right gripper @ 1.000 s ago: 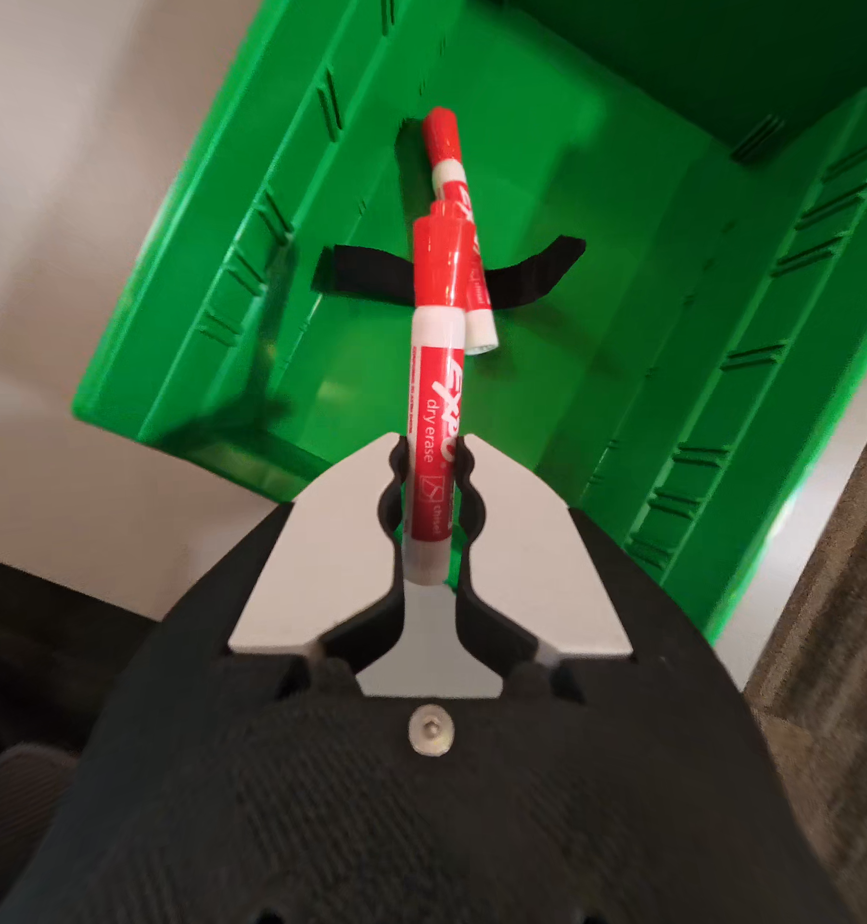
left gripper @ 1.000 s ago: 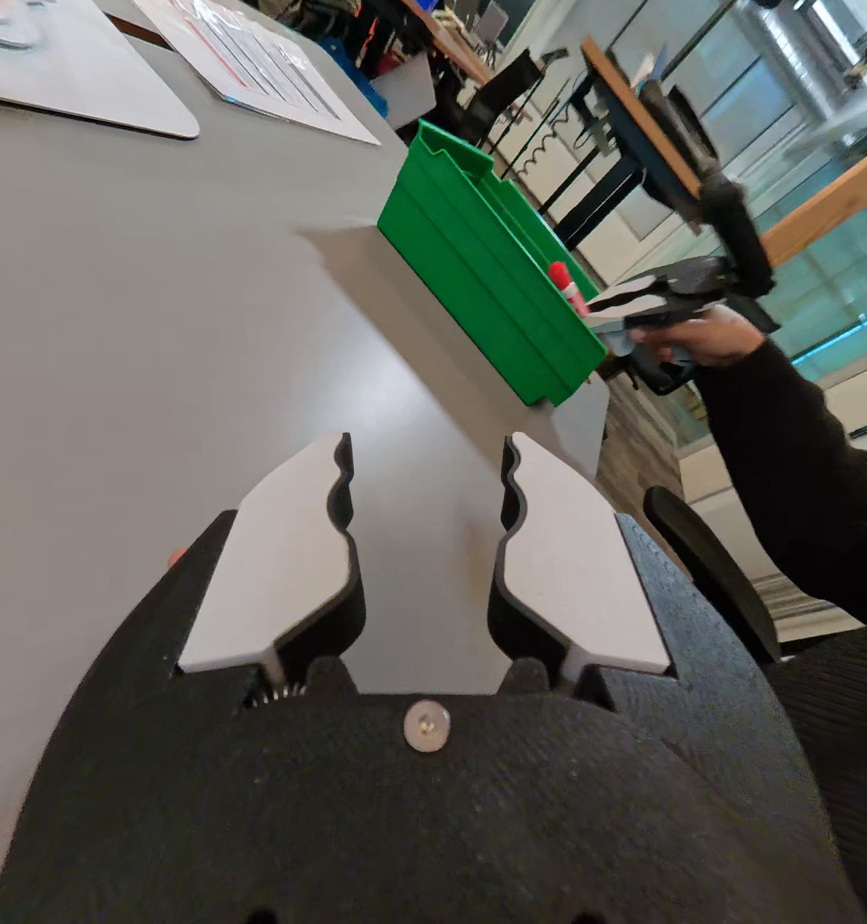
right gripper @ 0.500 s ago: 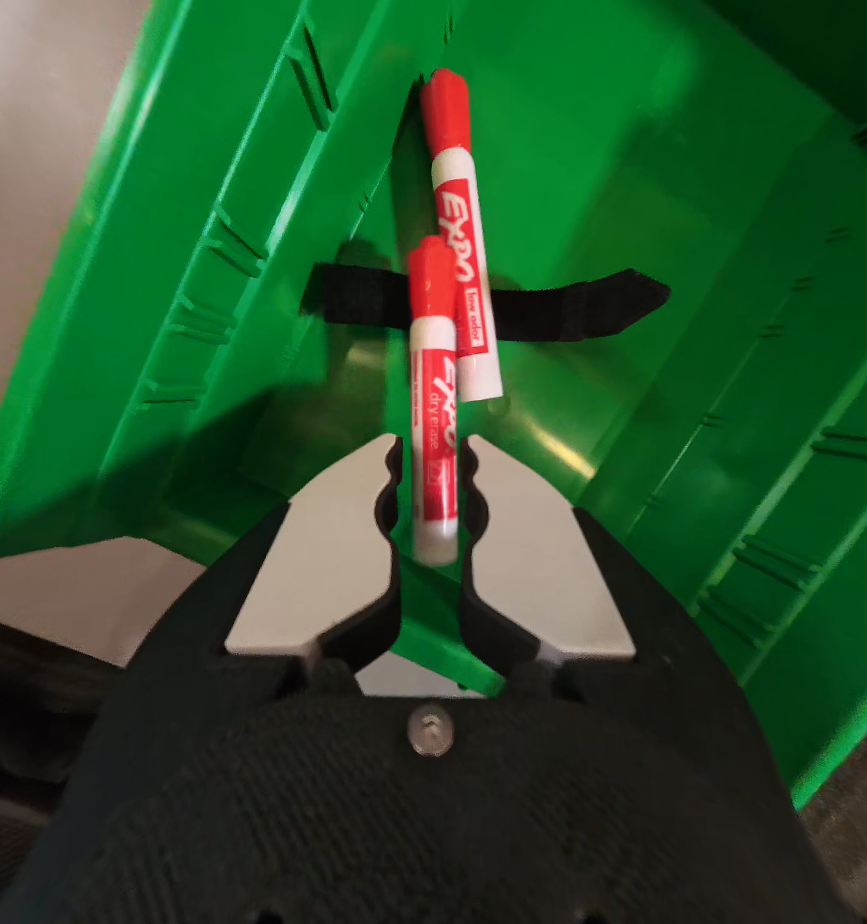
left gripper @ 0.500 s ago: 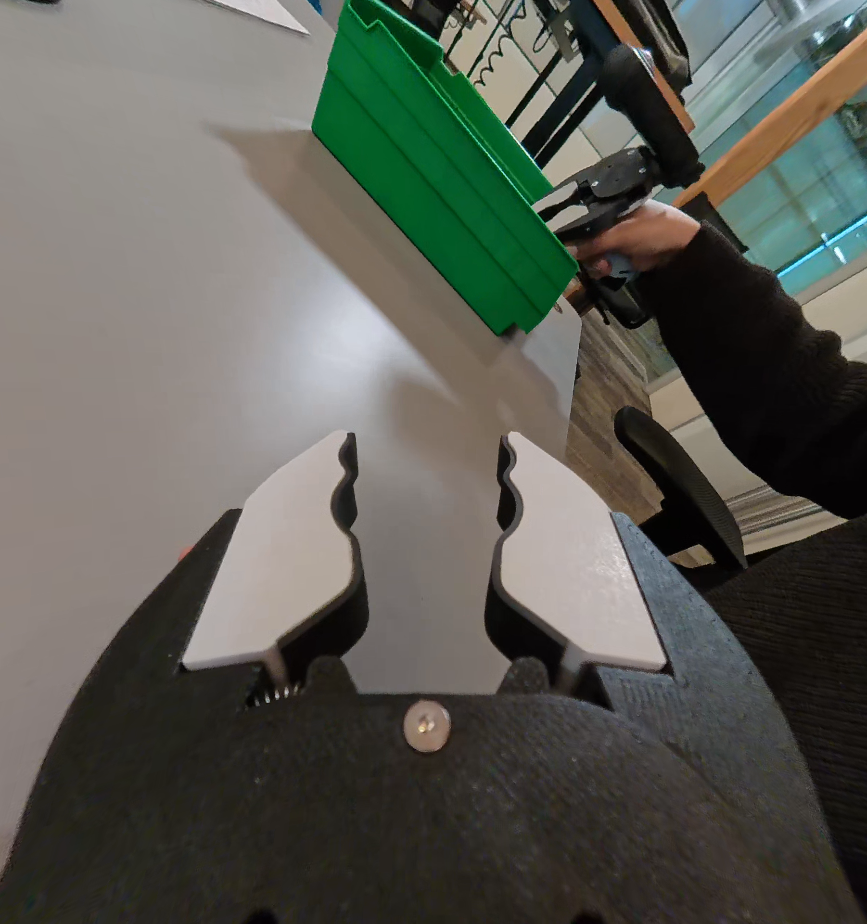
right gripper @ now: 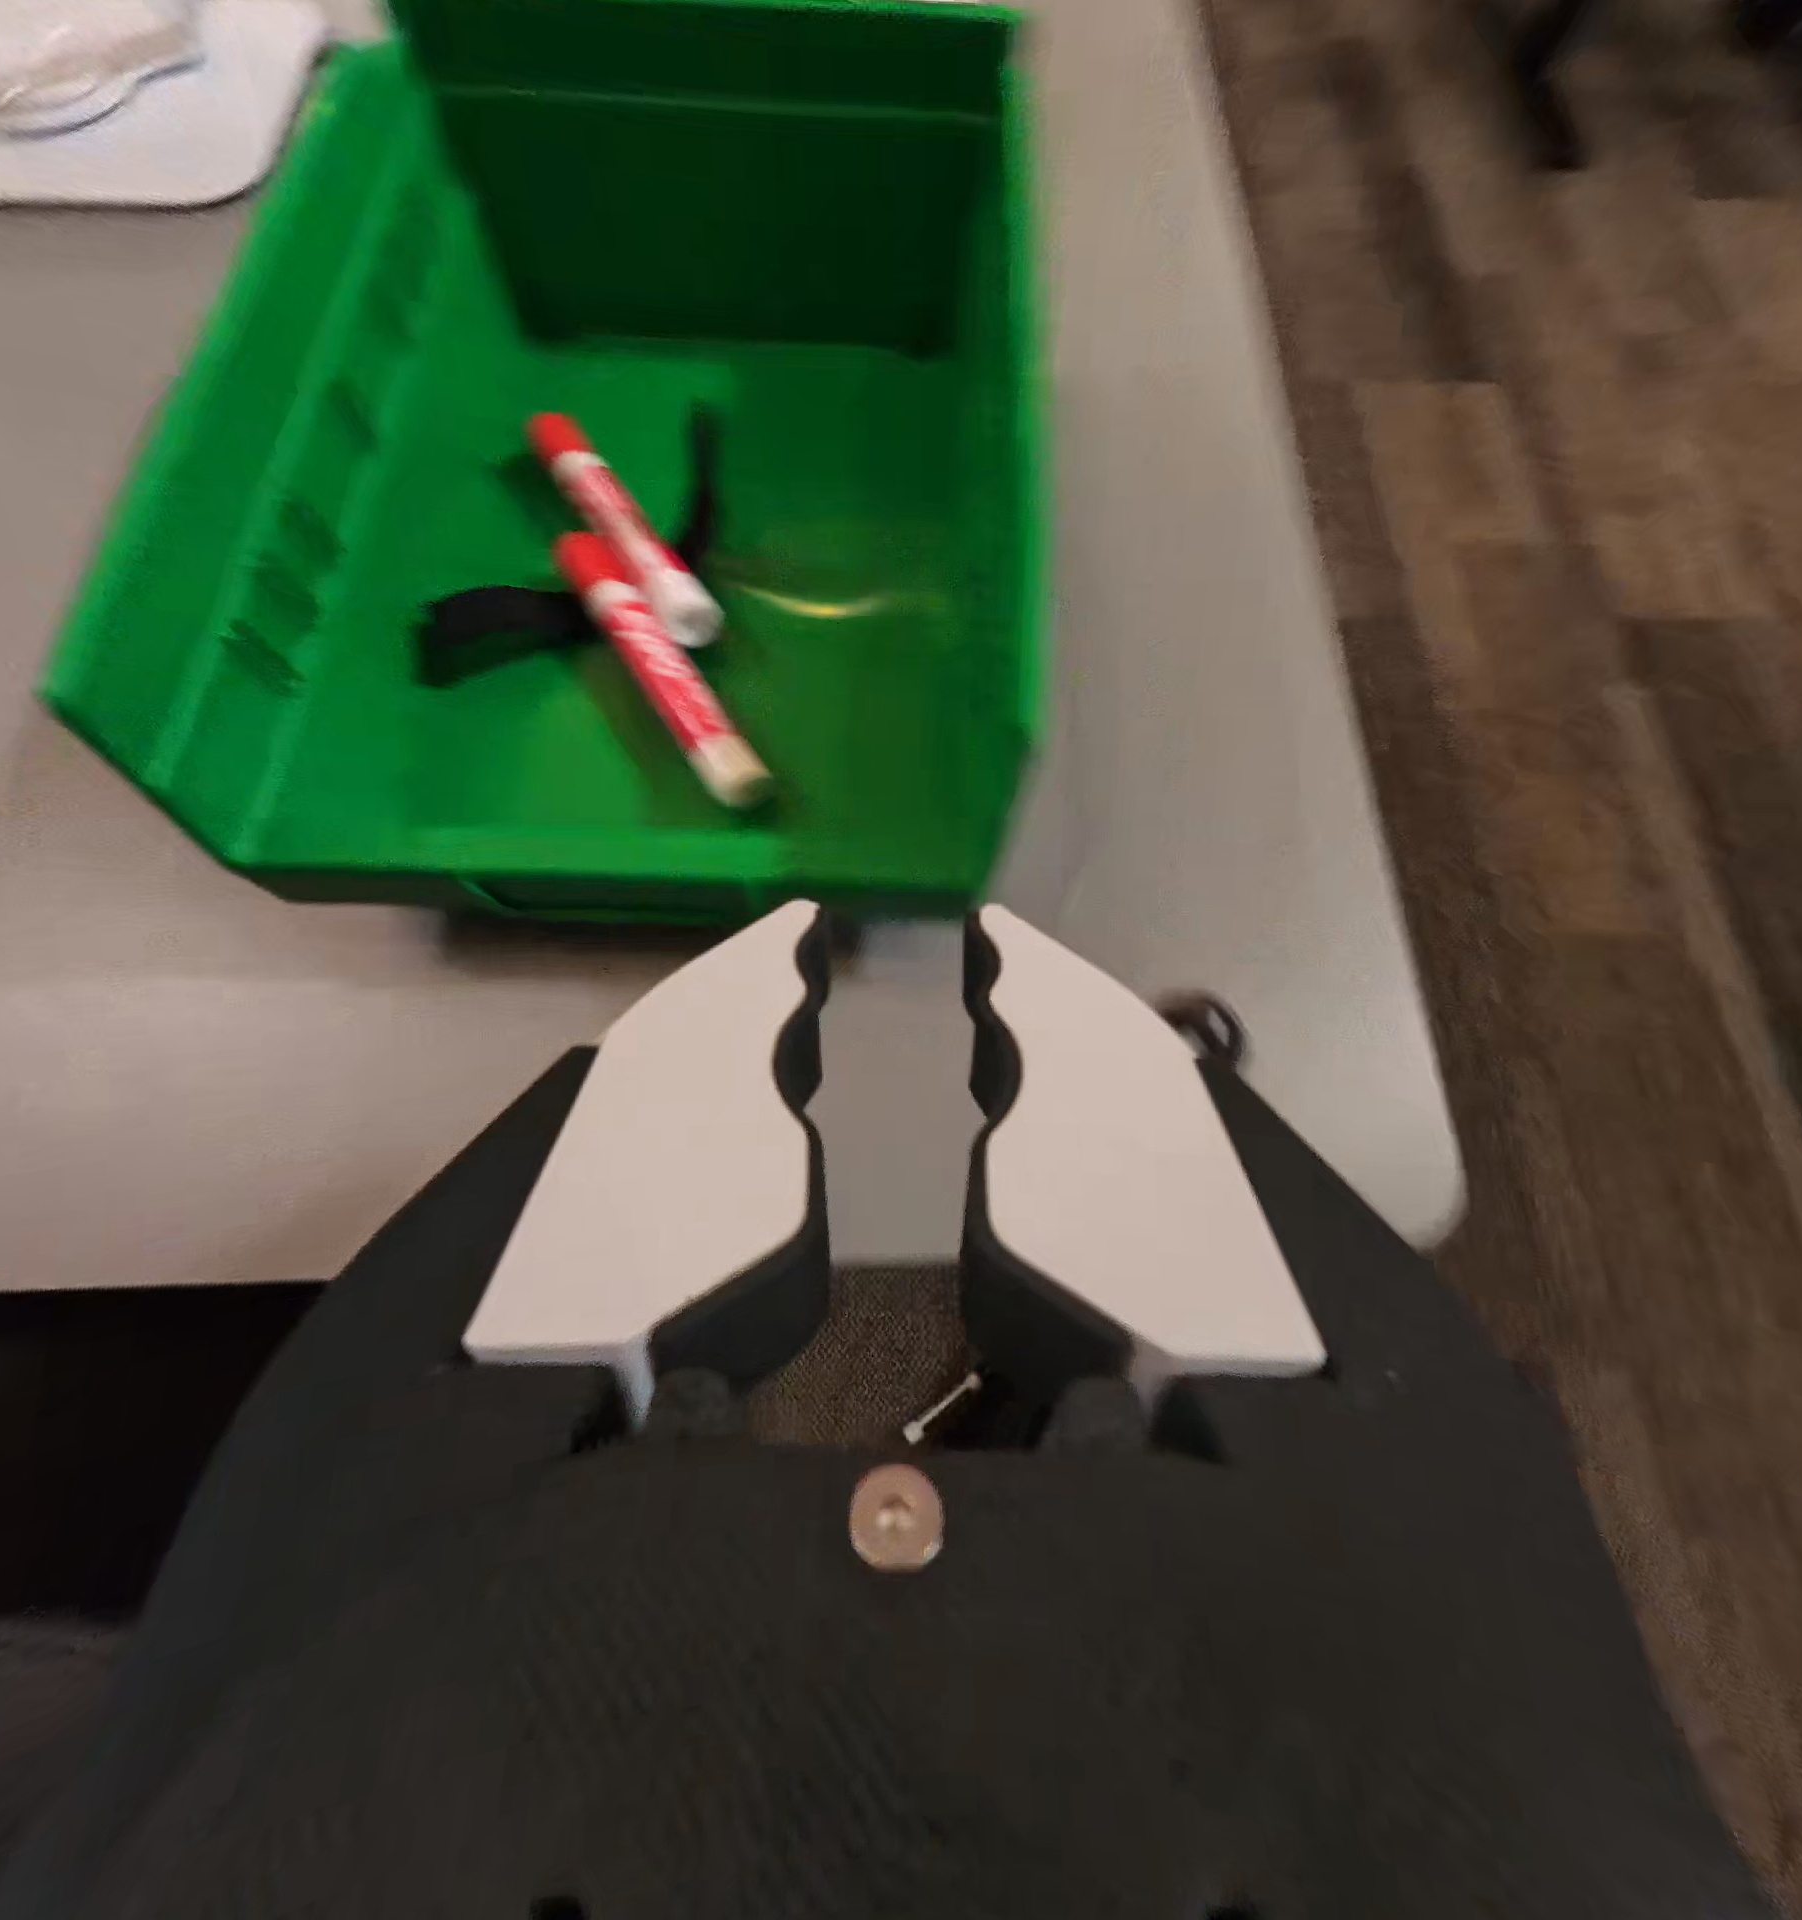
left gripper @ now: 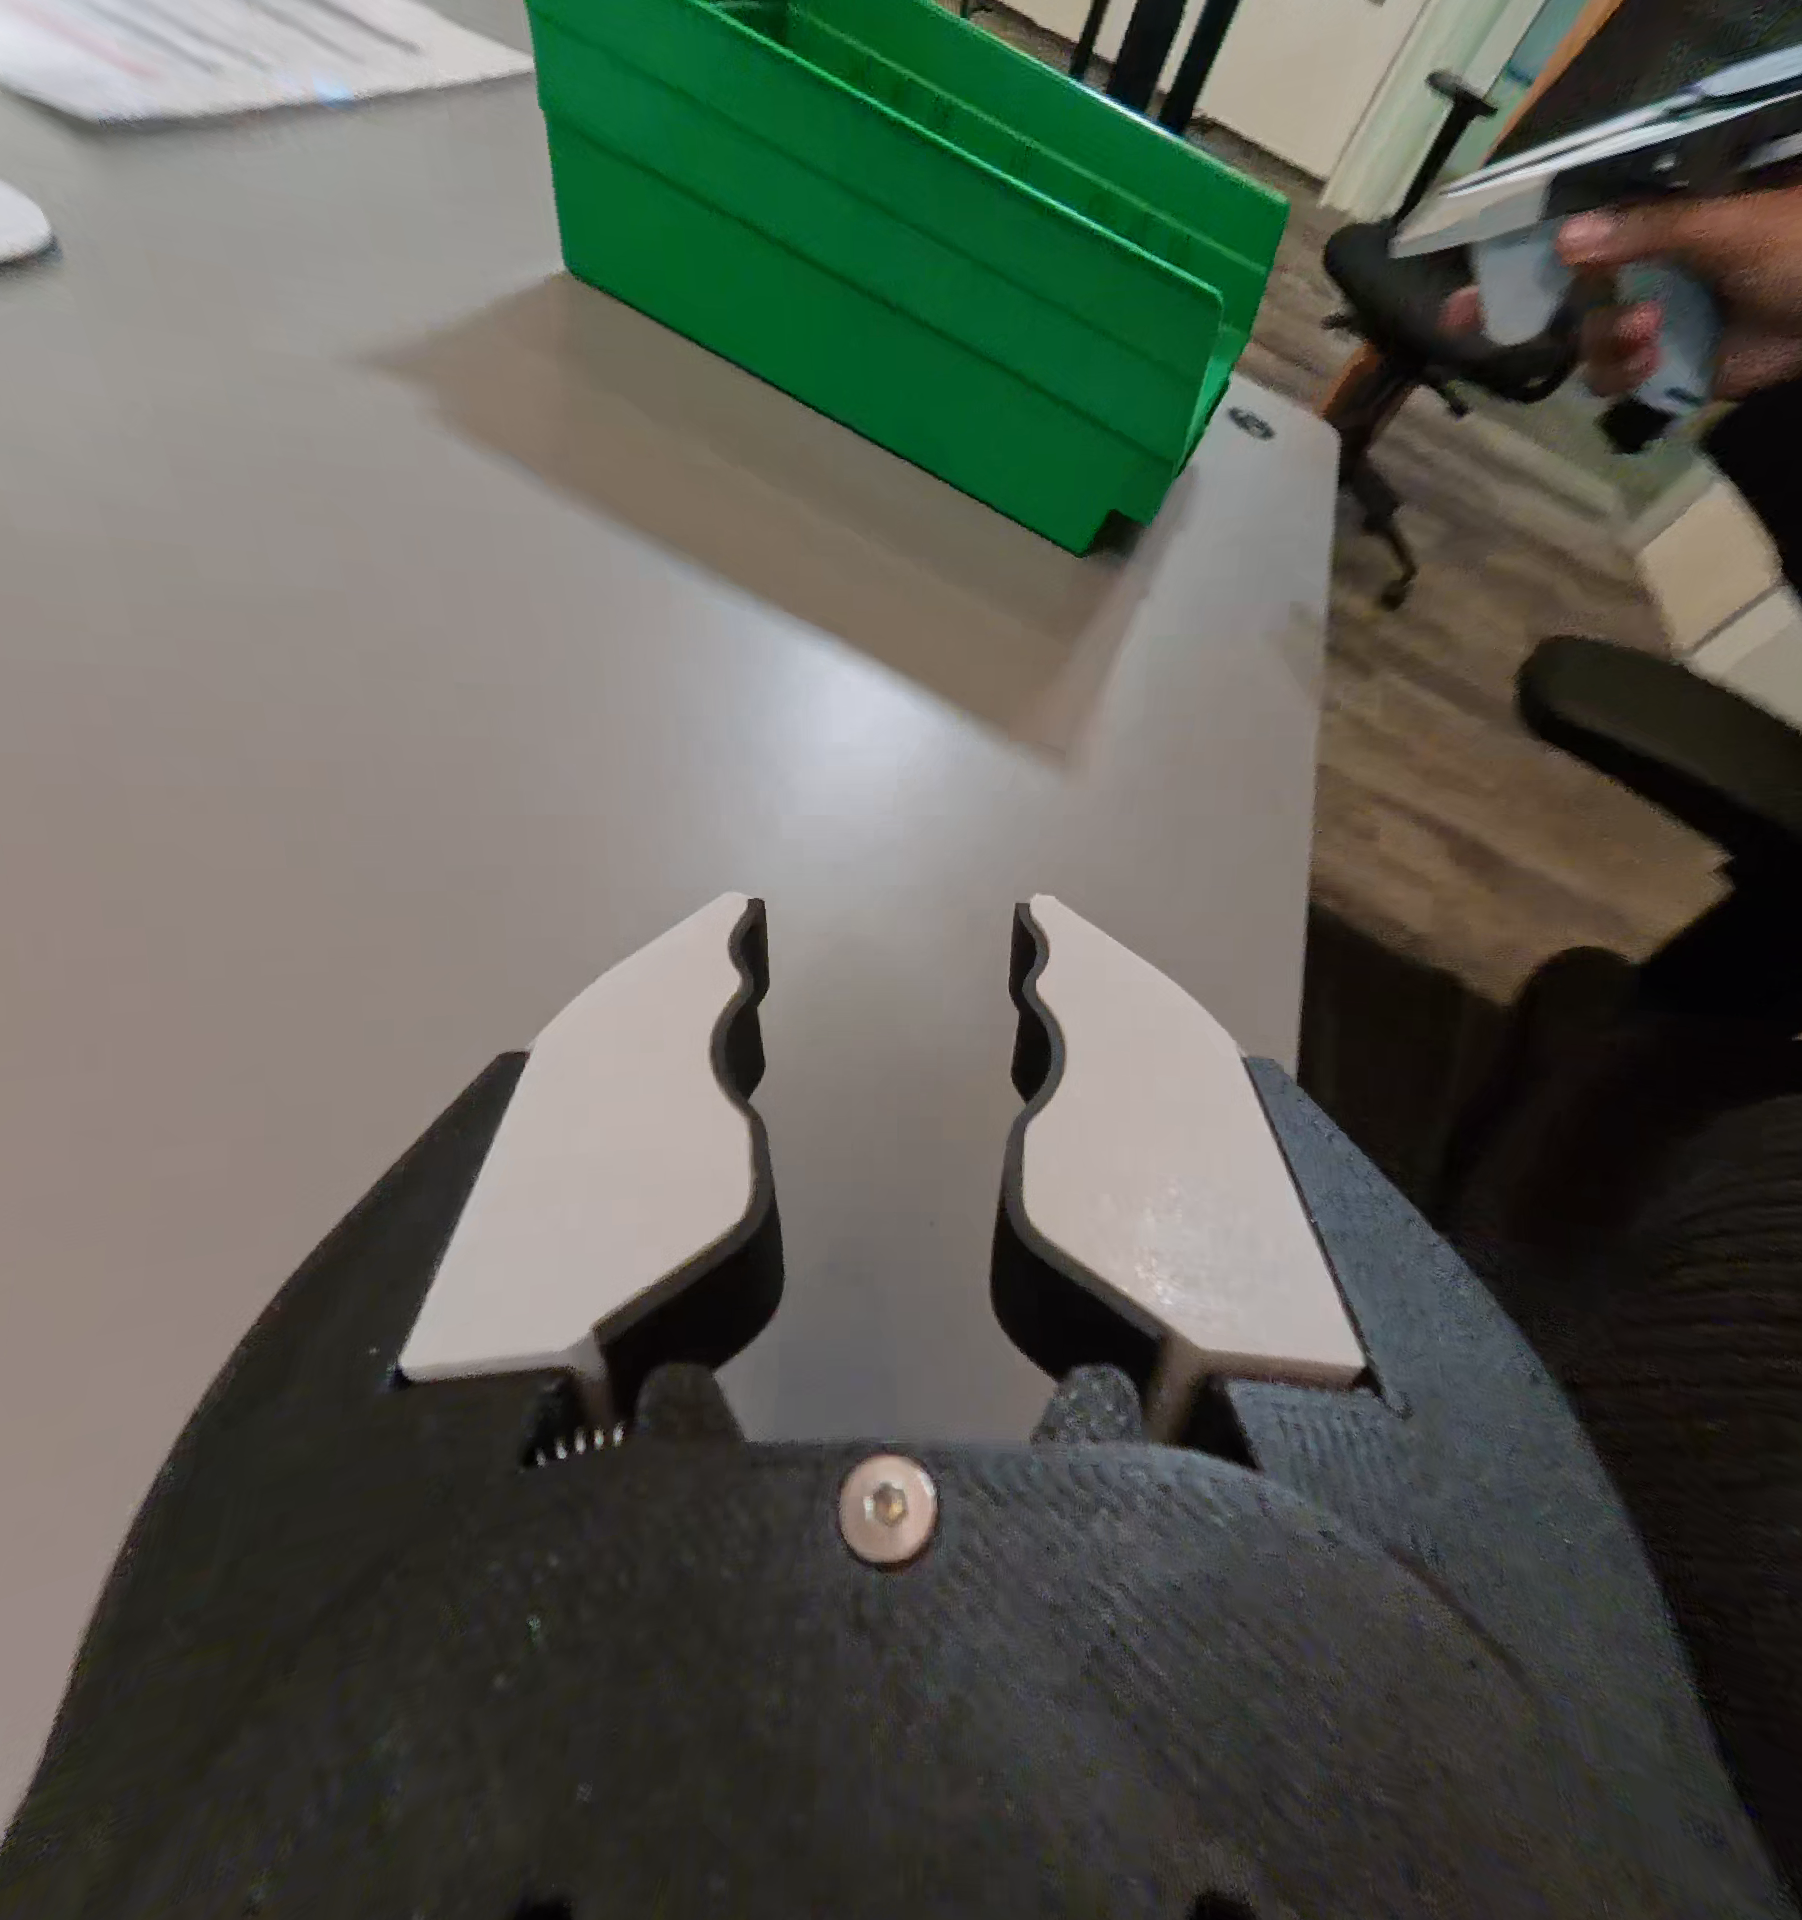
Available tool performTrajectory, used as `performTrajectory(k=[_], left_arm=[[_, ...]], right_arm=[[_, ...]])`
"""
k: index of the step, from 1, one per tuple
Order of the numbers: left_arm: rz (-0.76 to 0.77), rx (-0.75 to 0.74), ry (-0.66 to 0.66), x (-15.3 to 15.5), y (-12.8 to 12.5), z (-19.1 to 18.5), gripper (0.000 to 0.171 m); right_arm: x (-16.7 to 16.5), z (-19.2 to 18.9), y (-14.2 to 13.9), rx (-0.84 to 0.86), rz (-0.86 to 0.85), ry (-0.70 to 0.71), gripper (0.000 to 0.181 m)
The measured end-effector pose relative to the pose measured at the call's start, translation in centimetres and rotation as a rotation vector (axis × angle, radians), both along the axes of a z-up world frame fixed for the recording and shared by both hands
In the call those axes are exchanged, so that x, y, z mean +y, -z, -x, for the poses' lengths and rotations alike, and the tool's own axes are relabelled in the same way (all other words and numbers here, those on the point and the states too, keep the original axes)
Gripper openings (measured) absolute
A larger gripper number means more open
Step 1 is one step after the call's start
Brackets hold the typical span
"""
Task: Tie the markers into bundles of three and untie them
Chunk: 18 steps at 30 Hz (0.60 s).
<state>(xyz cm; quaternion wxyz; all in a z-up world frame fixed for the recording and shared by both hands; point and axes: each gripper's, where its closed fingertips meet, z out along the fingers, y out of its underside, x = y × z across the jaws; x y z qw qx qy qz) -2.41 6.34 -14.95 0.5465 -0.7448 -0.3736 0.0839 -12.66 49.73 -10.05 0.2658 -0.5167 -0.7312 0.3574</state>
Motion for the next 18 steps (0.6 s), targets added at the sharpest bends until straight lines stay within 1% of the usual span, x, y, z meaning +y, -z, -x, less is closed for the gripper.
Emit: performTrajectory(k=[2,3,4,6,8,10,12,14,16,17,18], left_arm=[[0.05,0.054,-0.021,0.4,0.3,0.0,0.045],[0.069,0.074,-0.034,0.6,0.4,-0.1,0.045],[0.088,0.093,-0.045,0.7,0.4,0.0,0.046],[0.124,0.137,-0.087,1.0,0.1,0.3,0.048],[0.152,0.13,-0.118,1.7,-0.2,0.6,0.056],[0.151,0.128,-0.142,2.9,-0.9,0.8,0.056],[0.105,0.124,-0.185,4.6,-1.6,1.4,0.056],[0.08,0.088,-0.188,6.6,-1.3,2.2,0.056],[0.095,0.067,-0.125,8.6,-0.8,2.9,0.056],[0.104,0.061,-0.093,9.5,-0.7,3.2,0.053],[0.125,0.053,-0.087,10.0,-0.5,3.9,0.053]], right_arm=[[5.1,-2.8,1.9,0.005,0.037,0.152,0.026],[7.5,-4.3,3.6,-0.005,0.057,0.224,0.026],[9.5,-5.7,5.8,-0.026,0.084,0.287,0.027],[12.6,-8.5,11.9,-0.119,0.128,0.383,0.03],[14.8,-11.1,19.1,-0.236,0.139,0.451,0.031],[15.7,-13.0,26.4,-0.32,0.173,0.501,0.03],[15.8,-14.4,34.0,-0.383,0.181,0.498,0.03],[15.5,-16.0,42.2,-0.461,0.135,0.43,0.022],[14.8,-18.3,50.2,-0.59,0.07,0.353,0.017],[14.4,-19.3,53.5,-0.654,0.033,0.316,0.017],[14.2,-19.9,56.3,-0.693,-0.008,0.3,0.016]])
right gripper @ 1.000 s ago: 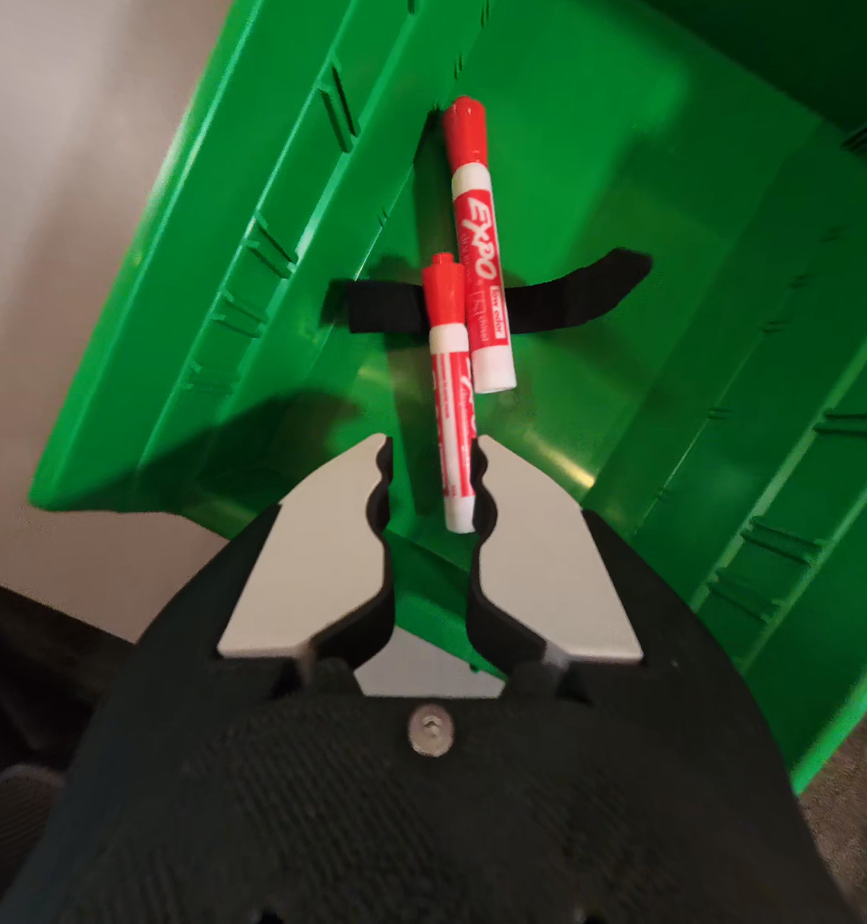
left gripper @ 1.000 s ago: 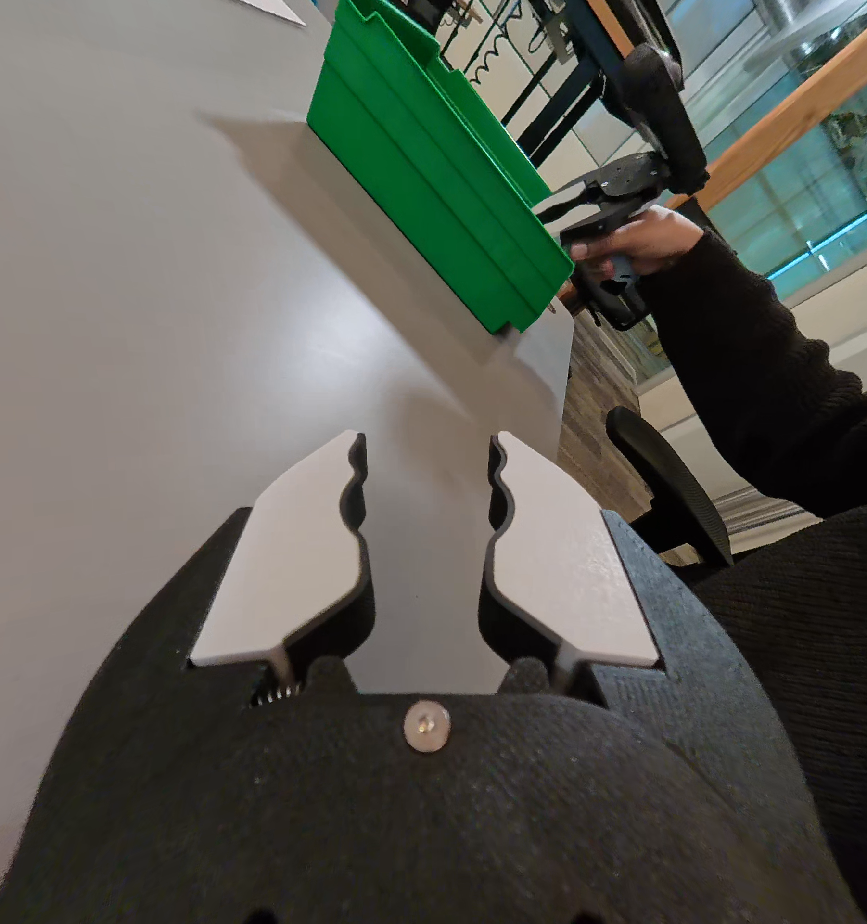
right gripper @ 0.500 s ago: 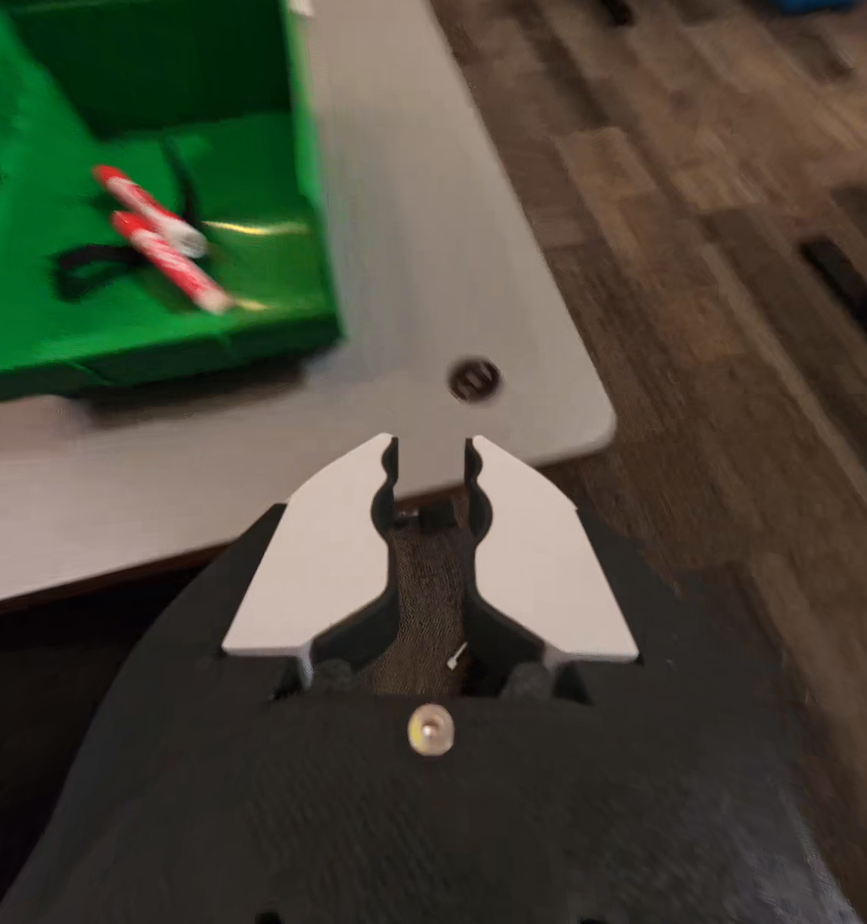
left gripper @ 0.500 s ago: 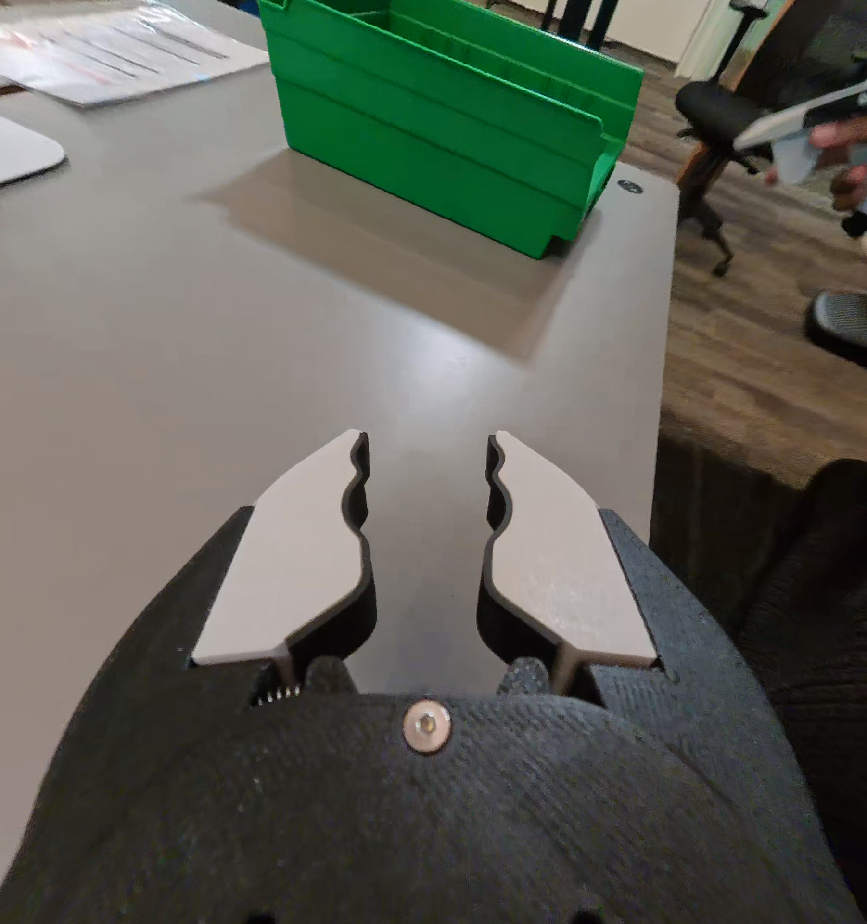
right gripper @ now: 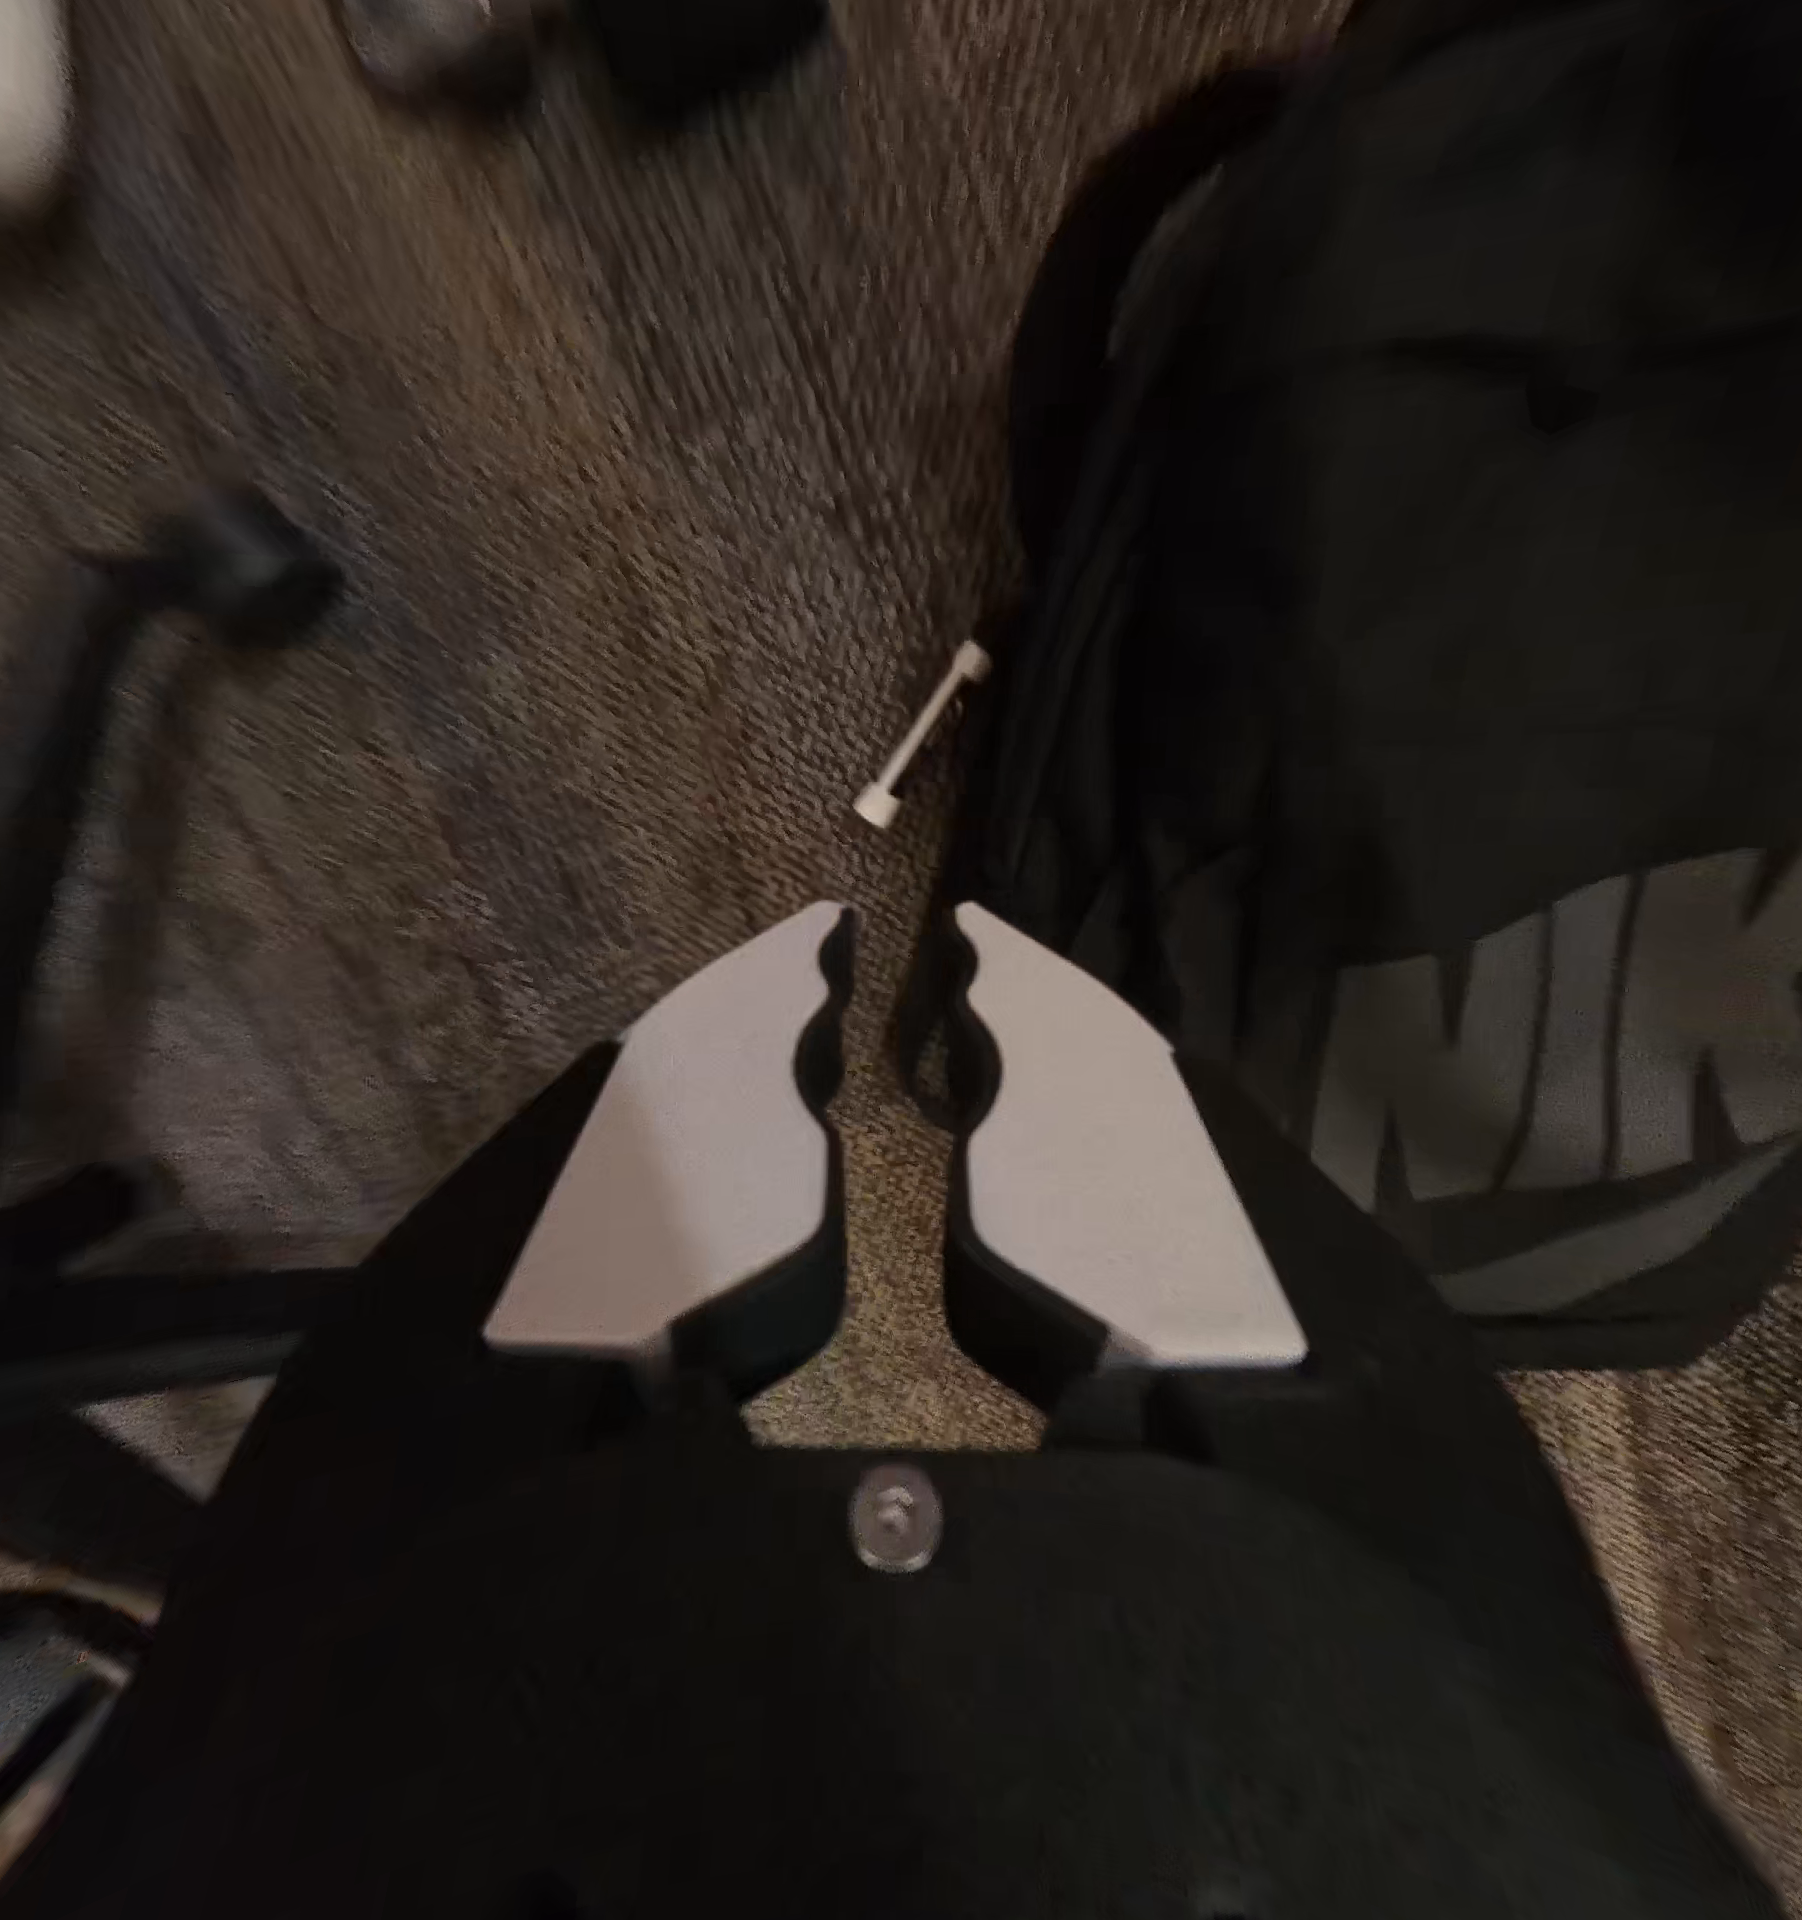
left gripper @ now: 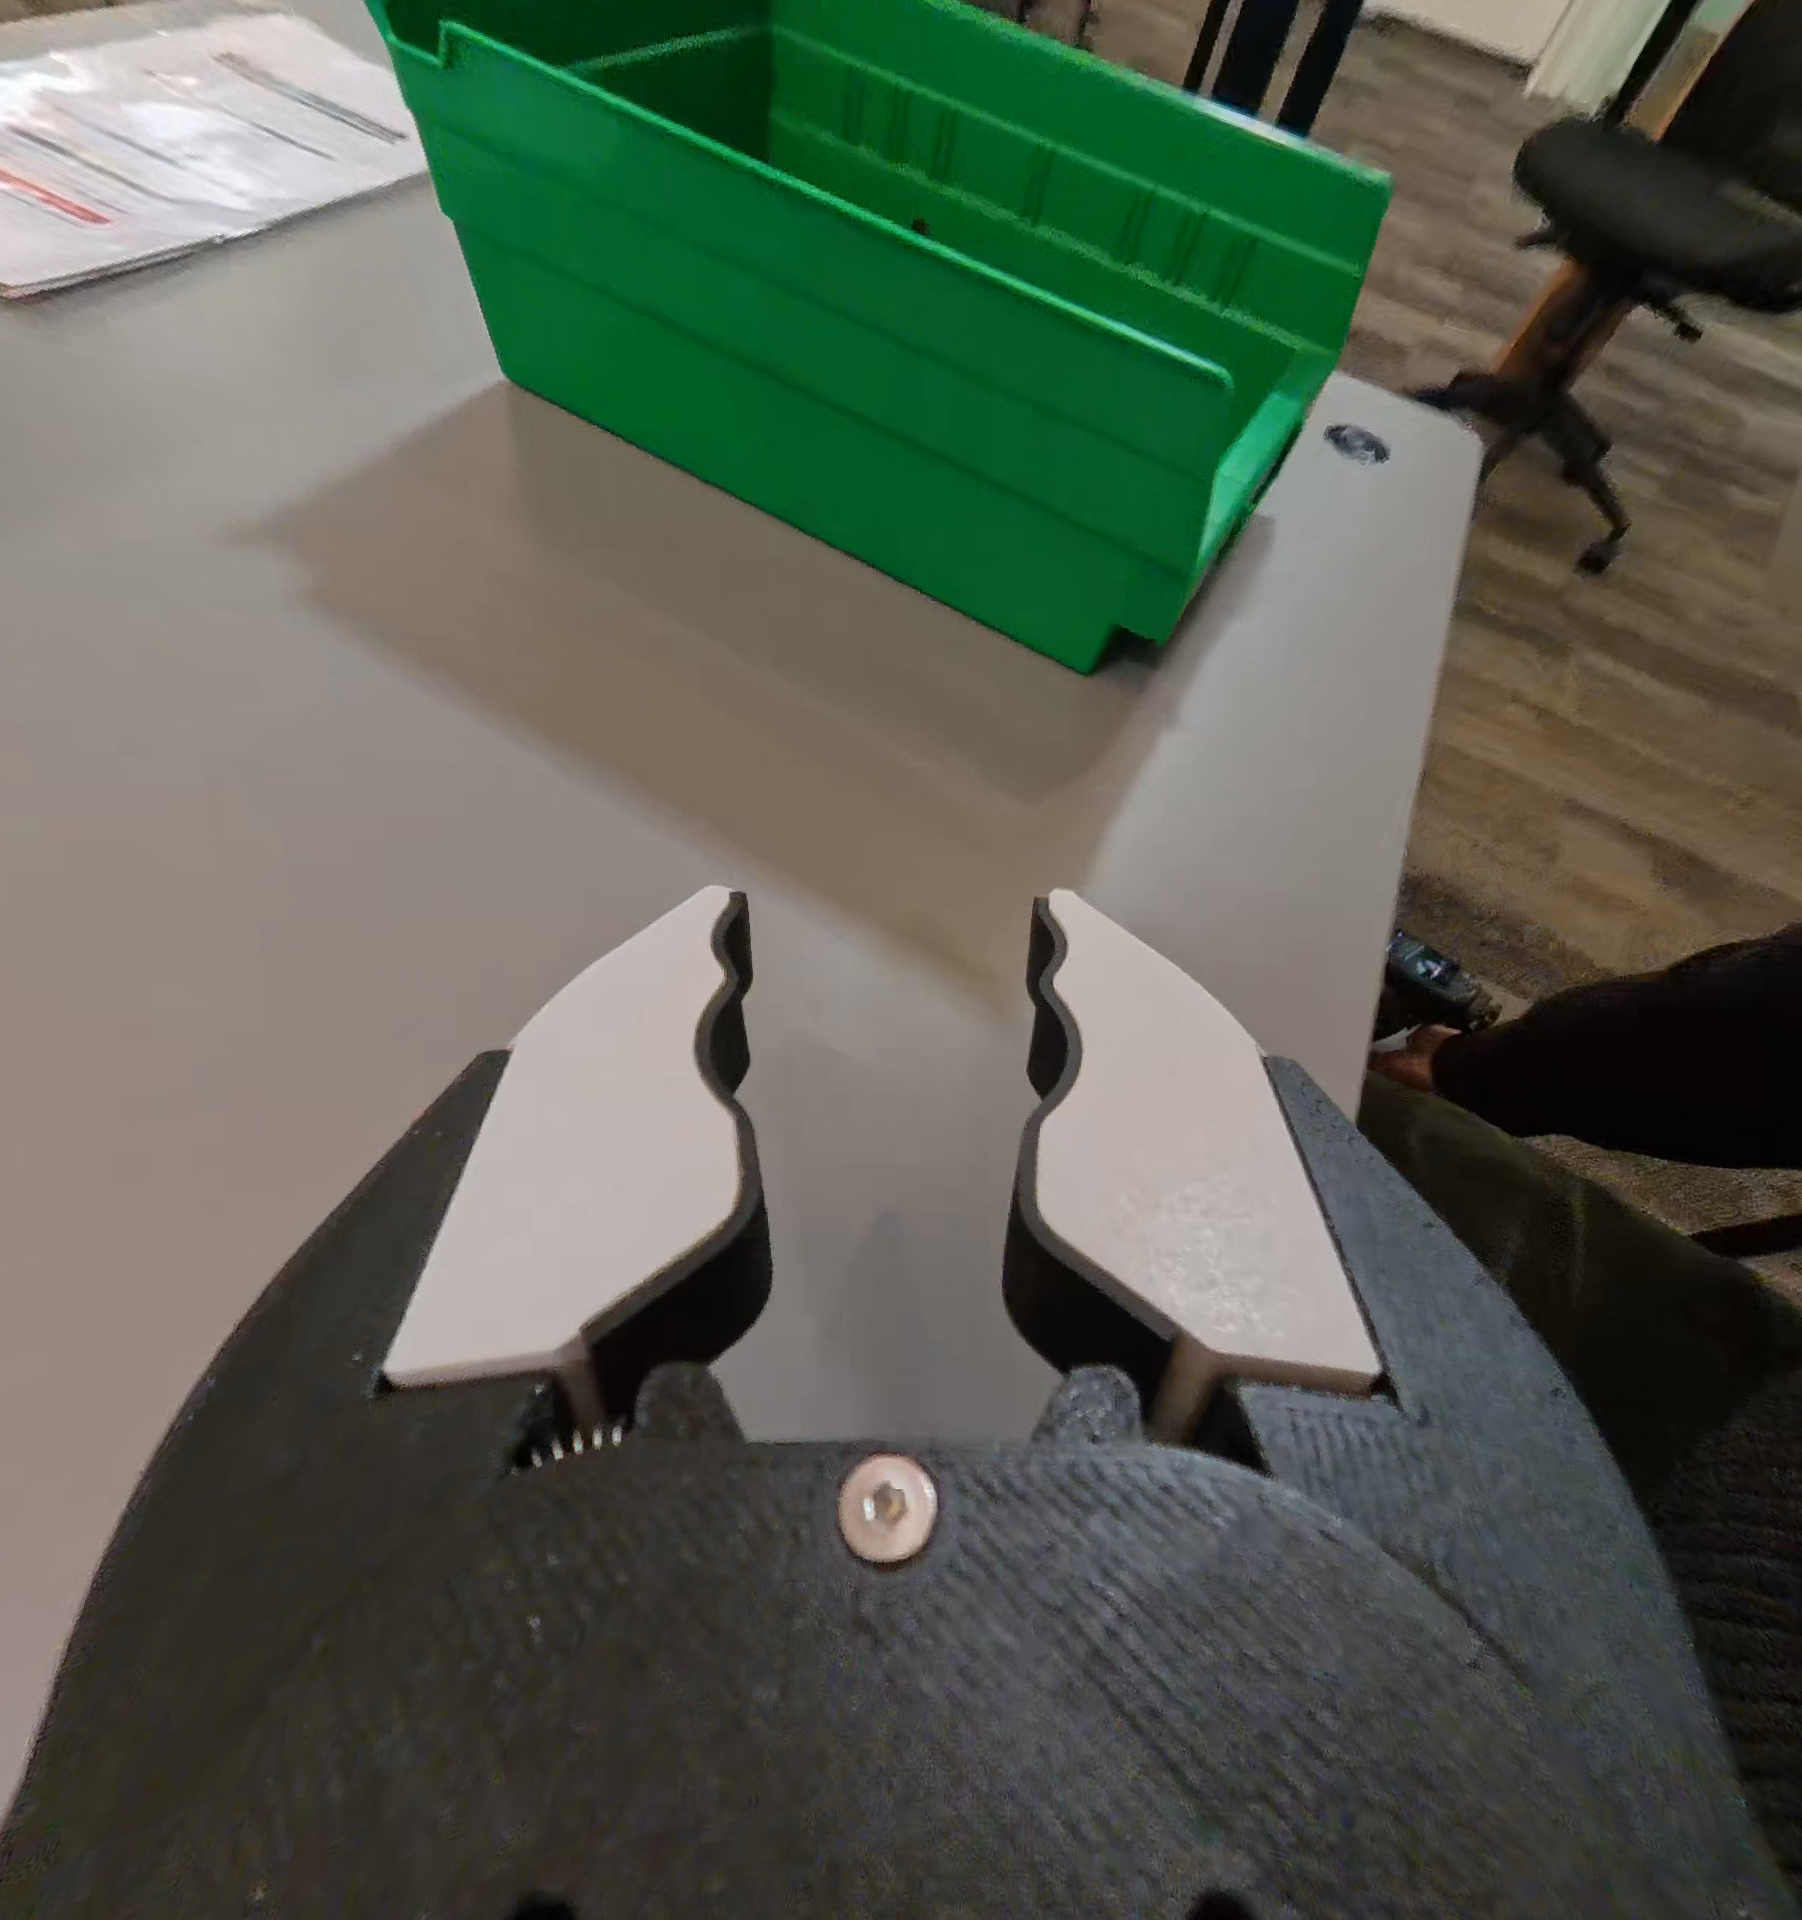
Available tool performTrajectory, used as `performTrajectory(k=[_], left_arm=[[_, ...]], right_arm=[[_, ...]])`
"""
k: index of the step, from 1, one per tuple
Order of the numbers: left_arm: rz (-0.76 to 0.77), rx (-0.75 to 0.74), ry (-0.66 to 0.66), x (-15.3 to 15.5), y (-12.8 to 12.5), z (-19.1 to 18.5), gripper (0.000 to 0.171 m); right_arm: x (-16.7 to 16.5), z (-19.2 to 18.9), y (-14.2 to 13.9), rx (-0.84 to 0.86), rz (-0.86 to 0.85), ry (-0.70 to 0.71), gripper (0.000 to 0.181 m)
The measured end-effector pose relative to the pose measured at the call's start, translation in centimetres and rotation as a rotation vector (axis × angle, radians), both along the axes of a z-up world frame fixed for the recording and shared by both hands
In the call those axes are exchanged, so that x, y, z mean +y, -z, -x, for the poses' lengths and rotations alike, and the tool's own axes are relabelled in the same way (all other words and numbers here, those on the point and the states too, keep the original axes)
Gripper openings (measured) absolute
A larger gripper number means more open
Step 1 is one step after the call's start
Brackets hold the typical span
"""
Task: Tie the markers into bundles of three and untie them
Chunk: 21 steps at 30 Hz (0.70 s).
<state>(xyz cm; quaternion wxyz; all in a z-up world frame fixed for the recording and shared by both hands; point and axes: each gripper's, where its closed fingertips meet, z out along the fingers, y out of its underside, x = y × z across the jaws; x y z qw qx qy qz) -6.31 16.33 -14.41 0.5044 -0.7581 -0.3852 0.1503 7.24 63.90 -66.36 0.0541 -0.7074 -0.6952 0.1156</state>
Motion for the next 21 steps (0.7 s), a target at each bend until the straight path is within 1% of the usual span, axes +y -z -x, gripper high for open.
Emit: performTrajectory(k=[2,3,6,7,10,12,16,21], left_arm=[[0.067,-0.033,-0.026,0.2,0.6,1.5,0.055],[0.104,-0.049,-0.052,-0.1,0.9,2.2,0.056],[0.216,-0.069,-0.143,-1.9,2.4,3.7,0.058],[0.255,-0.085,-0.17,-2.6,3.1,3.9,0.057],[0.329,-0.145,-0.224,-3.9,5.1,4.1,0.057],[0.37,-0.154,-0.259,-4.2,5.7,4.3,0.057],[0.451,-0.154,-0.303,-4.4,6.3,4.6,0.058],[0.433,-0.207,-0.335,-3.3,6.3,4.7,0.061]], right_arm=[[0.1,0.5,3.8,0.008,-0.086,0.033,0.0],[0.0,1.2,5.1,0.04,-0.105,0.073,0.0],[-1.6,2.2,8.9,0.068,-0.06,0.236,0.005],[-2.5,2.0,10.3,0.049,-0.035,0.265,0.008],[-4.7,1.4,14.0,-0.02,0.002,0.29,0.013],[-5.2,1.2,16.1,-0.045,-0.003,0.311,0.018],[-5.1,1.3,19.6,-0.056,-0.02,0.404,0.023],[-4.6,1.2,22.1,-0.049,-0.061,0.463,0.027]])
